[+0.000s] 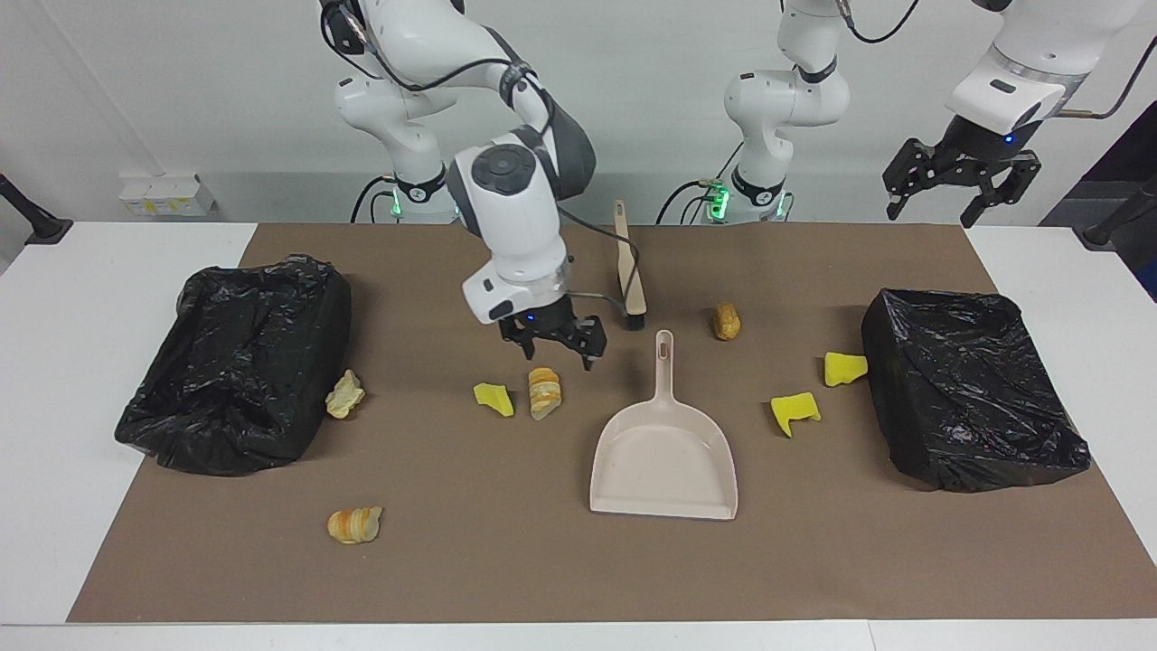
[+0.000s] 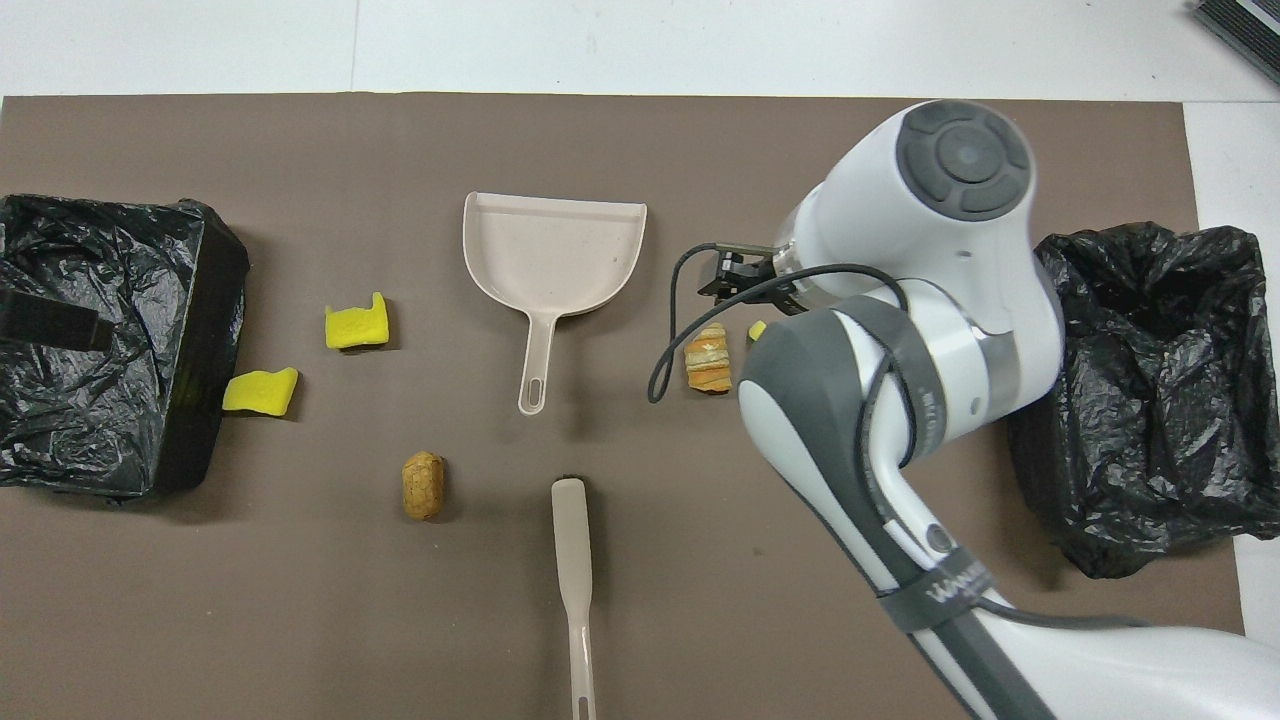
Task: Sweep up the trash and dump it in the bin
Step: 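Reach the right gripper to the beige dustpan handle and grasp it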
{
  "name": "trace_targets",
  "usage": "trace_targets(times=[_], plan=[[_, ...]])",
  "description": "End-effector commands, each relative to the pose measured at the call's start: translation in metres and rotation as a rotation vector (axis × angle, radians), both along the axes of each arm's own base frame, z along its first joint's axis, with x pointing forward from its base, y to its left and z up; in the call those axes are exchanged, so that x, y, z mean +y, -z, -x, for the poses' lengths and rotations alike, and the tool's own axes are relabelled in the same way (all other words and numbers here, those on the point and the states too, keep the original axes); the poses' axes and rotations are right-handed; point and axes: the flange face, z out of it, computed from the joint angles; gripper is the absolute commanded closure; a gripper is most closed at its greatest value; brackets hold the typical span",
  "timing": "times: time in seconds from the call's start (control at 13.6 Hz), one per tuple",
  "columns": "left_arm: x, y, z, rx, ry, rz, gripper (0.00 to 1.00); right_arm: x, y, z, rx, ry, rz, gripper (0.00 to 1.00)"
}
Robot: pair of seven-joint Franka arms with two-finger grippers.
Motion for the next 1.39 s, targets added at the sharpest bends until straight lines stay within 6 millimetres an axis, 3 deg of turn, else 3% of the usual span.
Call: trace_targets(times=[0.0,0.22,0.37,0.59,0.73,0.95,1.03,1.1,1.25,1.32], plan=[[-0.008,0.000,0.007,-0.003,-0.009,-0.014,0.00,0.057,0.028,-0.004,-0.019,0.105,-0.065,0.00],[-0.015,0.000,0.009,0.002,0.000,-0.013,0.00,0.113,0.042,0.000,-0.063,0.126,-0.067,0.00],[-0.015,0.000,0.009,0.005,-0.001,-0.009,0.00,0.147,0.047,0.025,-0.104,0.057,-0.040,0.00],[-0.015,0.002,0.010,-0.001,0.001,-0.008,0.00,0.158,0.058,0.038,-0.102,0.044,-0.009,0.02],[-0.015,0.005,0.016,0.000,0.001,-0.005,0.00,0.167,0.078,0.050,-0.118,-0.011,0.063,0.06],[-0.015,0.015,0.028,0.010,0.002,0.001,0.00,0.166,0.091,0.054,-0.099,-0.012,0.082,0.14],[-0.015,0.017,0.030,0.015,0.002,0.007,0.00,0.165,0.095,0.055,-0.095,0.000,0.089,0.21],[-0.016,0.018,0.029,0.014,0.002,0.010,0.00,0.163,0.096,0.055,-0.100,-0.005,0.105,0.45],[-0.016,0.018,0.028,0.008,-0.004,0.011,0.00,0.161,0.094,0.055,-0.094,-0.010,0.125,0.78],[-0.017,0.018,0.029,0.006,-0.004,0.012,0.00,0.160,0.091,0.053,-0.098,-0.014,0.128,1.00]])
